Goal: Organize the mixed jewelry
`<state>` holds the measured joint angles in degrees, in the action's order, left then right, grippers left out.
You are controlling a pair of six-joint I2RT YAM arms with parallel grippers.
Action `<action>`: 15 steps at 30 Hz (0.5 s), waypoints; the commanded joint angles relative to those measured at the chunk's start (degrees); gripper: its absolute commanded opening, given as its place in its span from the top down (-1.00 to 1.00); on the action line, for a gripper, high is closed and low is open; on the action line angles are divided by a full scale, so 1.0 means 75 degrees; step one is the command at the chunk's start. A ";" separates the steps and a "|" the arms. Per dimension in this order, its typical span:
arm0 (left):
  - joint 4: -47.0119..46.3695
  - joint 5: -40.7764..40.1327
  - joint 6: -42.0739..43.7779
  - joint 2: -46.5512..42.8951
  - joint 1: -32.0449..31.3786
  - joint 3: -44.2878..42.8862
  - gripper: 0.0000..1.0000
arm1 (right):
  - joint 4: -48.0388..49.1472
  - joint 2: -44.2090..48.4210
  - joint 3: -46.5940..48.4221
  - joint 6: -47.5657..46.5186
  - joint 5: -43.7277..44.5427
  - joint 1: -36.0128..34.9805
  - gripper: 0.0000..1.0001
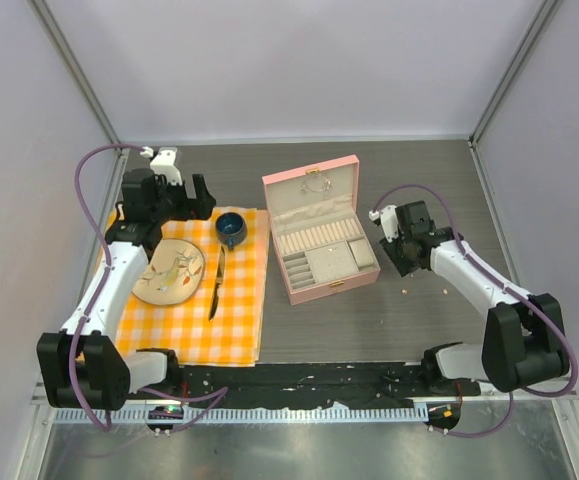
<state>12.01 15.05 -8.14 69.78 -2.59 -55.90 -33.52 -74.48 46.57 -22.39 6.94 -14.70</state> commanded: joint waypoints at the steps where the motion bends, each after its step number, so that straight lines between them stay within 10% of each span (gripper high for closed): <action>1: -0.0371 0.0173 0.0054 -0.0198 0.0041 0.0012 -0.99 | 0.0356 -0.0229 -0.0068 -0.0330 -0.0561 0.0377 0.21; 15: -0.0371 0.0126 0.0078 -0.0140 0.0041 0.0000 -1.00 | 0.0508 -0.0897 -0.0068 -0.0963 -0.1063 0.0999 0.28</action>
<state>12.01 15.07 -8.12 69.78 -2.59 -55.90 -31.35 -80.12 45.91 -27.31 1.80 -8.27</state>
